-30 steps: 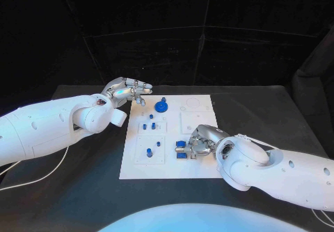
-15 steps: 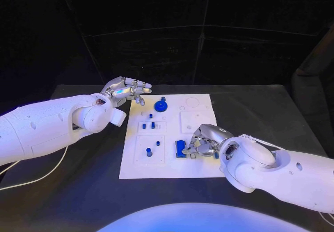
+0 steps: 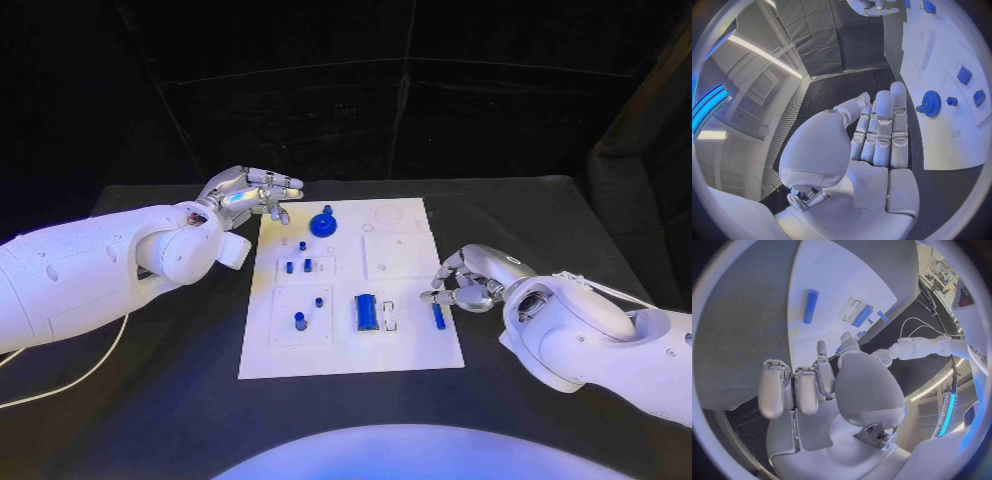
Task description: Assemble the parts on the task board
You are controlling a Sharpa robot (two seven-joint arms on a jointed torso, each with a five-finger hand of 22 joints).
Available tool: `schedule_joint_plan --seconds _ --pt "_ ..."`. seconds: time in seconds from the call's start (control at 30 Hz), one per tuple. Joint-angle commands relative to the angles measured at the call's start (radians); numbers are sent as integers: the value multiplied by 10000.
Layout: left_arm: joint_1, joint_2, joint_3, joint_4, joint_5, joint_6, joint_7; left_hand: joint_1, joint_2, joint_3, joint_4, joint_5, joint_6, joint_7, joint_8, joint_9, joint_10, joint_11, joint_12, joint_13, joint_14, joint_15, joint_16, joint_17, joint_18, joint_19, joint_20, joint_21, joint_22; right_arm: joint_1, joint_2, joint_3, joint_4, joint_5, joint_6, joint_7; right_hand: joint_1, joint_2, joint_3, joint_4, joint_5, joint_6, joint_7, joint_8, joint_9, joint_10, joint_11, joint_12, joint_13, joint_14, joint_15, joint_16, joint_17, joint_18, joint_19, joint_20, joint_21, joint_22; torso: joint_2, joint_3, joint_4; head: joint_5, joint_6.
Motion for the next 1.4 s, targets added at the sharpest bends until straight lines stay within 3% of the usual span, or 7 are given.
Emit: schedule_joint_plan --seconds 0.03,0.27,0.47,1.0,1.4 --pt "11 2 0 16 29 62 110 -101 -29 -15 -6 43 -2 46 54 -4 -25 23 32 -6 -81 0 -33 -10 134 -78 27 -38 -11 26 -231 -1 21 128 114 376 164 37 -88 -21 222 15 33 -101 -29 -12 67 -78 119 672 79 -46 856 -175 96 68 -41 13 13 -3 -10 -77 78" --pt "-3 14 -9 17 29 74 113 -101 -29 -15 -6 43 -2 46 54 -4 -25 23 32 -6 -81 0 -33 -10 134 -78 27 -38 -11 31 -447 -7 -153 -321 892 -29 306 36 -192 -50 529 164 15 -126 -33 -156 58 -416 -128 639 80 -130 717 -155 53 84 -93 -76 23 16 1 -109 30" --pt "-10 0 -13 20 29 85 101 -101 -29 -15 -6 43 -2 46 54 -4 -25 23 32 -6 -81 0 -33 -10 134 -78 27 -38 -11 22 -292 -12 -351 -450 1716 -178 411 -30 -318 -87 614 415 -43 -93 -10 -186 13 -541 -205 629 51 -167 673 -151 41 68 -109 -90 22 -3 30 -147 -11" --pt "-27 -10 -17 4 29 113 84 -140 -15 -32 14 44 -1 34 65 -4 -31 15 46 -6 -90 1 -24 -35 135 -82 32 -61 -31 -24 220 -20 -658 -514 2338 -209 393 -11 -415 -31 555 602 -99 -73 15 -160 -32 -544 -191 637 18 -162 700 -155 50 41 -102 -66 16 0 17 -118 -52" --pt "-36 -14 -18 2 29 132 68 -140 -15 -32 14 44 -1 34 65 -4 -31 15 46 -6 -90 1 -24 -35 135 -82 32 -61 -31 -55 498 -24 -829 -1081 3209 -405 1147 275 -247 -422 538 826 -191 -117 58 -117 -126 -542 -146 663 -67 -122 803 -164 70 -41 -83 -13 21 -11 44 -125 -95"
